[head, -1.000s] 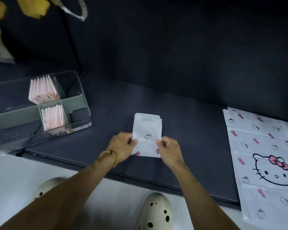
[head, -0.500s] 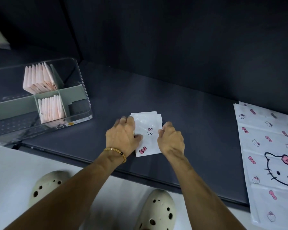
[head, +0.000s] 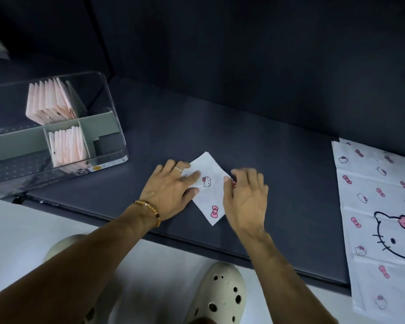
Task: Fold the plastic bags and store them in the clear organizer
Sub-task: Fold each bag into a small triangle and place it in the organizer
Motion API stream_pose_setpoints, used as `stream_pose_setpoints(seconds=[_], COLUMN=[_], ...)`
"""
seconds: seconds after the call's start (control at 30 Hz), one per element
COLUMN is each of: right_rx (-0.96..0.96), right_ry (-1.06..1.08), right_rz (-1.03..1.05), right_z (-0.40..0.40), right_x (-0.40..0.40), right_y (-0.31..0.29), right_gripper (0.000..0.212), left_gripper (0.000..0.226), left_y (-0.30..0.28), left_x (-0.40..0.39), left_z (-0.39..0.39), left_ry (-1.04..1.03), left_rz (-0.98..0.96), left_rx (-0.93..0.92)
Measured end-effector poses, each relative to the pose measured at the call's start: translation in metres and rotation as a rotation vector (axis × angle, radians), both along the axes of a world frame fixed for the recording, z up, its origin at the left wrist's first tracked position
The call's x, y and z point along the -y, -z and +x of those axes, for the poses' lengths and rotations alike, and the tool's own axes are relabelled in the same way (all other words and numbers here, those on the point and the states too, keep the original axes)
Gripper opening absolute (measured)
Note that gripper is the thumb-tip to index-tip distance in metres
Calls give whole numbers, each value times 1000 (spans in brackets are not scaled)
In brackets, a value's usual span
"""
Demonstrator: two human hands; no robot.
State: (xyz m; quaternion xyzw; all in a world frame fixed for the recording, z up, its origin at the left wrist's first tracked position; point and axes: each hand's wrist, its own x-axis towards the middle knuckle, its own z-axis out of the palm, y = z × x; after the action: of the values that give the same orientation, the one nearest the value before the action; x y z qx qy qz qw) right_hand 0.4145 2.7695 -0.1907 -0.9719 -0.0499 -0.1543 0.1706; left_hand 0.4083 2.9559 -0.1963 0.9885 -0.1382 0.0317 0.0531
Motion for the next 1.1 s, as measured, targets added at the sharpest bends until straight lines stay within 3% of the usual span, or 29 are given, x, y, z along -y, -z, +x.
stream_pose_setpoints(seconds=[0.13, 0.3, 0.4, 0.47, 0.63, 0.93, 1.1], right_rx=[-160, -322, -339, -344, -360, -389, -411], right_ry=[-42, -53, -90, -106, -130, -225, -370], right_rz=[-171, -229, -244, -243, -229, -214, -258], right_z=[-43, -48, -48, -48, -47, -45, -46], right_x=[9, 13, 16, 19, 22, 35, 53], right_y=[17, 27, 27, 27, 25, 21, 8], right_gripper=[54, 69, 71, 70, 70, 67, 66], left_gripper=[41, 40, 48, 56, 60, 105, 91], left_y=[0, -4, 2, 7, 20, 21, 17], left_x=[6, 17, 42, 53, 40, 21, 8], left_z=[-5, -7, 0, 6, 18, 28, 28], left_ry=[-49, 16, 349, 444, 400, 120, 239], left_rz=[-5, 57, 50, 13, 39, 55, 62], left_rx=[-5, 57, -41, -168, -174, -248, -203])
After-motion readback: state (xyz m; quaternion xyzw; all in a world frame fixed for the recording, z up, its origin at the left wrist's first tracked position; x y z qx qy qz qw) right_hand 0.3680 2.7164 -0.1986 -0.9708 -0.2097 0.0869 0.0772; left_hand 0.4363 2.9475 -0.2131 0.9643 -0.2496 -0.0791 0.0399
